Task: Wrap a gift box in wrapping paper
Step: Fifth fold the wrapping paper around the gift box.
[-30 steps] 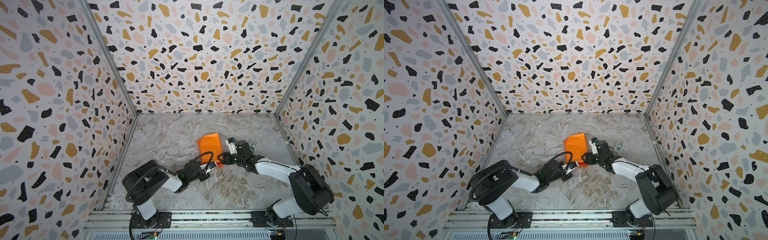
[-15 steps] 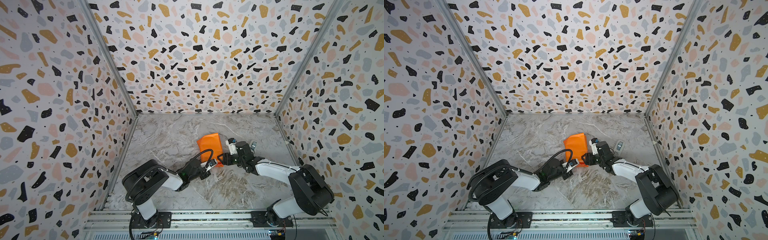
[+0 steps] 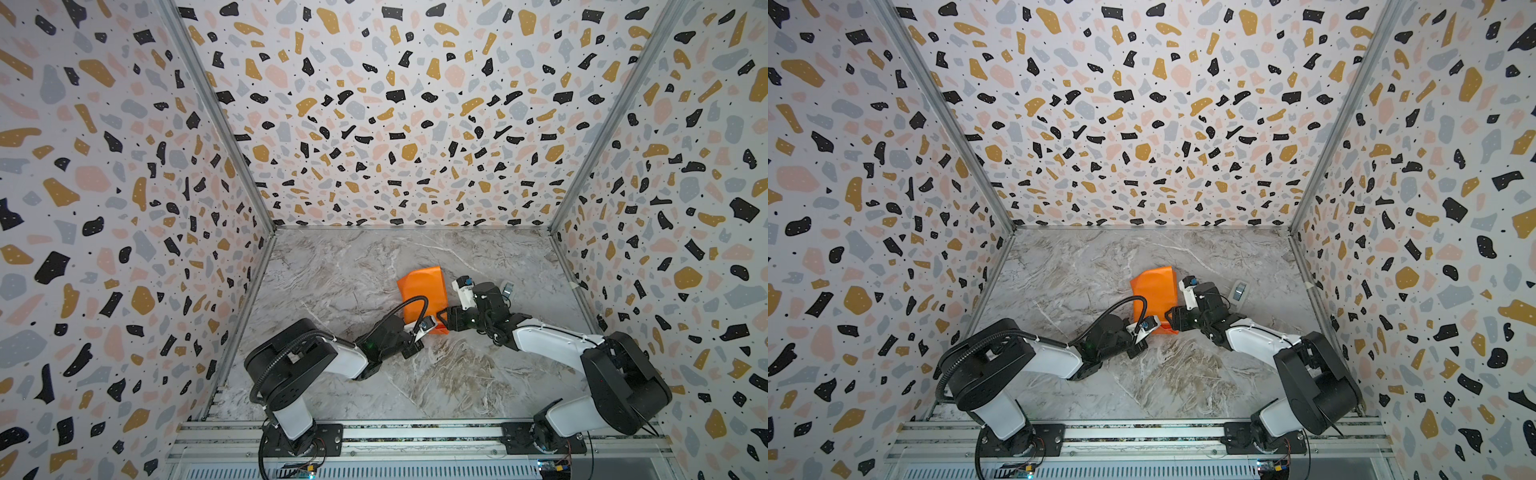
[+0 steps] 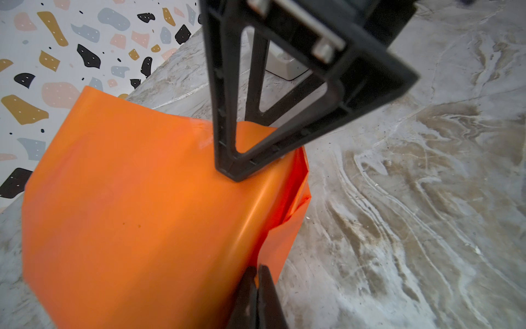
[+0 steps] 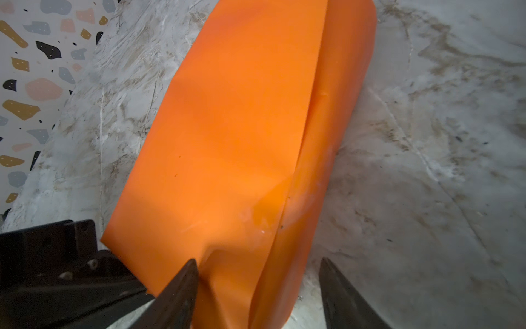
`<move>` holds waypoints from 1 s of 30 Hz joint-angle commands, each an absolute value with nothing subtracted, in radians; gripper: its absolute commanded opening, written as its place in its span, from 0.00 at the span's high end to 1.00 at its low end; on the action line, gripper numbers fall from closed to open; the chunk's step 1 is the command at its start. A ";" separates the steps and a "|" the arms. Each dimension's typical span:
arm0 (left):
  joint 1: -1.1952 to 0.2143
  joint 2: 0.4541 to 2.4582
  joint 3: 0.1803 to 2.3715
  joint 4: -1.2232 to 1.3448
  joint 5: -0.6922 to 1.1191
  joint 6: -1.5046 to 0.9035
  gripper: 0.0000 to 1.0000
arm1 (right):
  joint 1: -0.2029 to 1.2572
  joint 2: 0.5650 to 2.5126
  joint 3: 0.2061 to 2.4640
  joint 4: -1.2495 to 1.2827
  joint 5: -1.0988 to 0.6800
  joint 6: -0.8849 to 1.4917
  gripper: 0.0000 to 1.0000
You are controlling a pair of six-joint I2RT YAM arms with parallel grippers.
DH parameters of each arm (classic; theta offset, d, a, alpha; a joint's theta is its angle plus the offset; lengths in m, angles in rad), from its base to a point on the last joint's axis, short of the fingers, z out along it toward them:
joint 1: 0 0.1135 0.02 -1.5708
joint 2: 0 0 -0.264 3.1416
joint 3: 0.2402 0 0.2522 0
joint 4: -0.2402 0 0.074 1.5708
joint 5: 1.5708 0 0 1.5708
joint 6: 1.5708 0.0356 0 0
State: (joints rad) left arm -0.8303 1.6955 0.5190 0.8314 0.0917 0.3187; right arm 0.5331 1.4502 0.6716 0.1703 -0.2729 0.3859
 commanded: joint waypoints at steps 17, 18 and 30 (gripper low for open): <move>-0.825 1.668 0.538 0.887 0.116 0.299 1.00 | 0.642 1.222 0.486 0.206 -0.183 0.225 0.06; -0.825 1.667 0.536 0.888 0.117 0.299 1.00 | 0.648 1.224 0.468 0.229 -0.182 0.224 0.05; -0.824 1.674 0.541 0.880 0.132 0.303 1.00 | 0.651 1.447 0.349 0.648 -0.162 0.209 0.14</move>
